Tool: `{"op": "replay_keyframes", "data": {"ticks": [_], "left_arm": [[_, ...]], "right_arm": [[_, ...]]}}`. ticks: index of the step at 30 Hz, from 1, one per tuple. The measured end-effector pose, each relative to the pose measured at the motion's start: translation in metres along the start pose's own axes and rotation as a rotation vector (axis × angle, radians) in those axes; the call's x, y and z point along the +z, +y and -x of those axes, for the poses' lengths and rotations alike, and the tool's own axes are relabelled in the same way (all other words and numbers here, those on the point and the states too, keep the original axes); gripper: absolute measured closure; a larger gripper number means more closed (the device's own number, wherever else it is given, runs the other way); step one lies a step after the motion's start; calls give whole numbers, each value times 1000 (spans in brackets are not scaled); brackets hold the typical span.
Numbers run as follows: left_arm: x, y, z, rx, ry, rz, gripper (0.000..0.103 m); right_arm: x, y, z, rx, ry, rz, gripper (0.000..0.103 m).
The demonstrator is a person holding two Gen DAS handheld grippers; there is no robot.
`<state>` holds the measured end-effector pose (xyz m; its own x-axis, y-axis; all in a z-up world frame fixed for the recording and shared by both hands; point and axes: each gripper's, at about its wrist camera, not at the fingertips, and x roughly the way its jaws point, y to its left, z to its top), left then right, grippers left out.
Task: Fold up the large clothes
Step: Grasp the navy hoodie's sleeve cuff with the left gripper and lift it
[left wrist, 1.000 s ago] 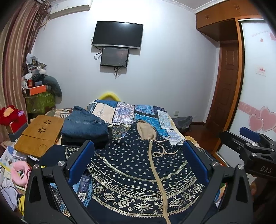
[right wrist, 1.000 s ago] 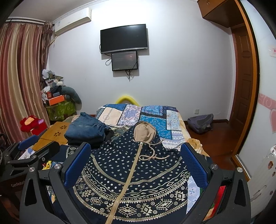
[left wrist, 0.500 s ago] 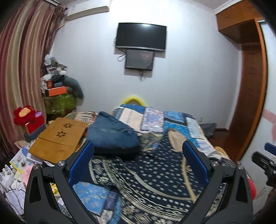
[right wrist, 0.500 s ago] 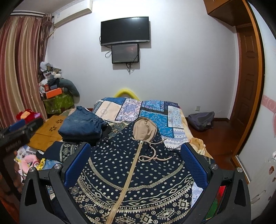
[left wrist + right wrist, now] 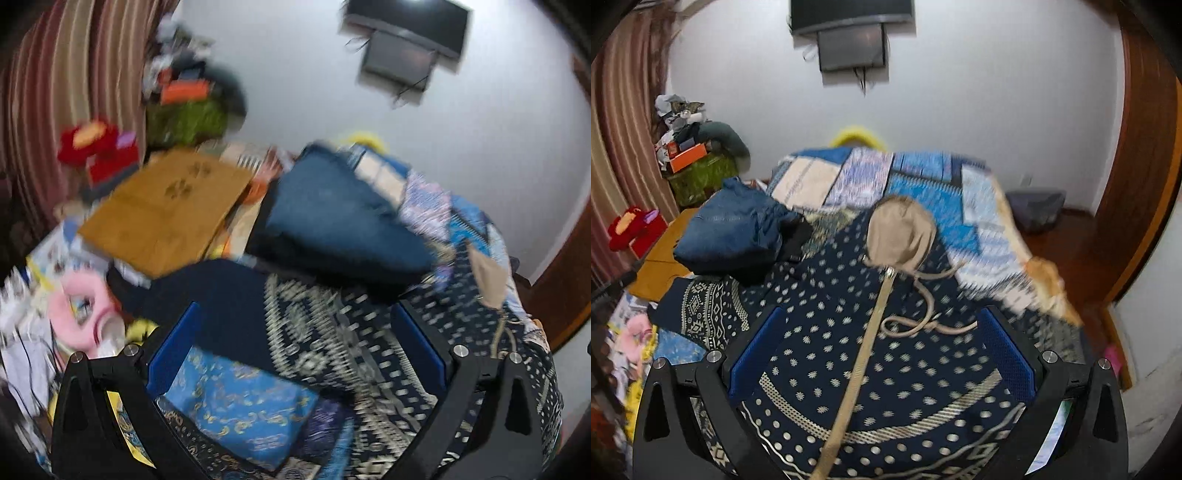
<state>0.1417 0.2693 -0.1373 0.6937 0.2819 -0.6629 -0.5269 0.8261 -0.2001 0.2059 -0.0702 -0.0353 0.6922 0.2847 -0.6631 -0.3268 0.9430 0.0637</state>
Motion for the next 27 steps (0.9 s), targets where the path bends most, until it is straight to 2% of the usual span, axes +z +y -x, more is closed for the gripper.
{"op": "replay_keyframes", "data": {"ticks": [3,6,9,11,17,21,23,25,26,27], "left_arm": [[-9,31,-36,18,111,75,0],[-17,59,-65,-25,207,154,1],[-26,83,-86,-55,270,258,8],[-33,99,-99,-109,311,350,13],[-45,125,-129,-216,343,522,23],[-47,137,-135,-242,297,592,24],[-44,137,-132,-204,270,585,36],[-38,133,-130,-123,256,538,57],[-36,130,-130,-96,254,516,63],[-33,127,-129,-51,250,475,75]], "right_arm": [[-2,-10,-25,25,70,-58,0],[-5,-18,-45,33,133,-97,0],[-9,-22,-60,25,180,-102,0],[-11,-23,-67,22,201,-100,0],[-20,-23,-85,47,259,-107,0],[-24,-19,-87,53,271,-88,0],[-24,-17,-88,60,274,-83,0],[-25,-16,-87,69,275,-80,0],[-25,-15,-86,72,274,-77,0],[-25,-14,-85,73,271,-74,0]]}}
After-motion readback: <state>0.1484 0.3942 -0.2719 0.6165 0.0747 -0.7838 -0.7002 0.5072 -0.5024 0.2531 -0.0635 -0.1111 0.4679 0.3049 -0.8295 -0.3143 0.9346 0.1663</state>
